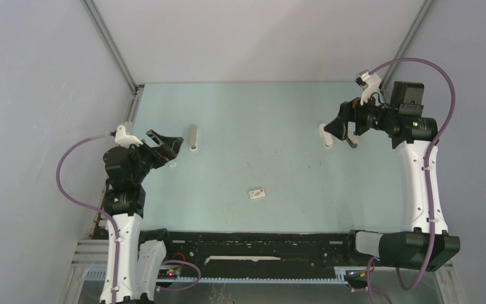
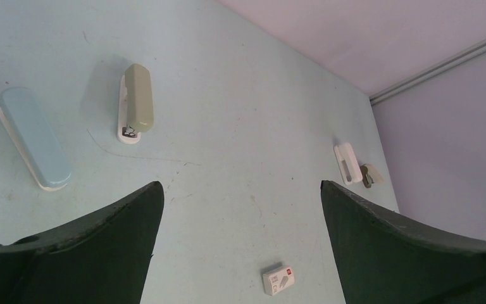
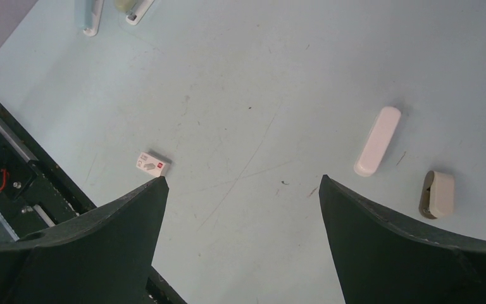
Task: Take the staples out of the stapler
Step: Reset both arms
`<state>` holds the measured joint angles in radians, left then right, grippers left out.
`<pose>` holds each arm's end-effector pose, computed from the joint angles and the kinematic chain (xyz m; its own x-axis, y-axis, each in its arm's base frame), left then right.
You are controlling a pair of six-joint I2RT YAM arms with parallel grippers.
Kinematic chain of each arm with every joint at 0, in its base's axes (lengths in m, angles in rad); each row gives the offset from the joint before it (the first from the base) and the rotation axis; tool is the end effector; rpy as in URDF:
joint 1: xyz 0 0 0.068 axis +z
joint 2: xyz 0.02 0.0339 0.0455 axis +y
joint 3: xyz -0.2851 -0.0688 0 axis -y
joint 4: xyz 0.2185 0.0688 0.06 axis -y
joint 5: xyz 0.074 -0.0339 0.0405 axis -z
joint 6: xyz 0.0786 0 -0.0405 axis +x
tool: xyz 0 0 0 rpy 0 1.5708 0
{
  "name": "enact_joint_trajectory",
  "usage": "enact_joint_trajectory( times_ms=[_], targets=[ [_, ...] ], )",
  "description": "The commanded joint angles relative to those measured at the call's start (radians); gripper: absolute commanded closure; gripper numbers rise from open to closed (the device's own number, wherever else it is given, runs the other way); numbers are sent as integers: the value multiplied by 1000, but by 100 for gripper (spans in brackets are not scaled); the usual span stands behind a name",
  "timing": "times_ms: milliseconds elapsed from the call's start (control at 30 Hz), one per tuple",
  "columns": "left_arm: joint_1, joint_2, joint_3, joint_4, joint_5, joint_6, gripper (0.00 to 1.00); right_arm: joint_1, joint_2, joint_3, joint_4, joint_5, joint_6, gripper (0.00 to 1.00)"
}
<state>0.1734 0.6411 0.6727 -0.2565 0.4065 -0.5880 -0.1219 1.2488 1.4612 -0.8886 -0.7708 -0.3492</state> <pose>0.1536 -0.0046 0.3183 -0.3055 -0.5708 -0.7622 0.0622 0.7868 -0.6141 0.2373 0.0261 0.4071 -0.4290 -0.1947 -0.8821 -0.6374 0.7572 0.1428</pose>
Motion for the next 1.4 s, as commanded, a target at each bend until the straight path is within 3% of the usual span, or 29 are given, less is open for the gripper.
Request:
enact_joint_trajectory(
  times_ms=[0, 400, 1367],
  targets=[
    [19, -9, 63, 46, 50, -23, 0, -7, -35, -19, 48, -35, 69, 0],
    [42, 17, 61, 97, 134, -94, 0, -23, -31, -41, 76, -61, 133, 0],
    [61, 2, 53, 83, 154, -90, 0, -48, -31, -53, 82, -102, 138, 0]
  ],
)
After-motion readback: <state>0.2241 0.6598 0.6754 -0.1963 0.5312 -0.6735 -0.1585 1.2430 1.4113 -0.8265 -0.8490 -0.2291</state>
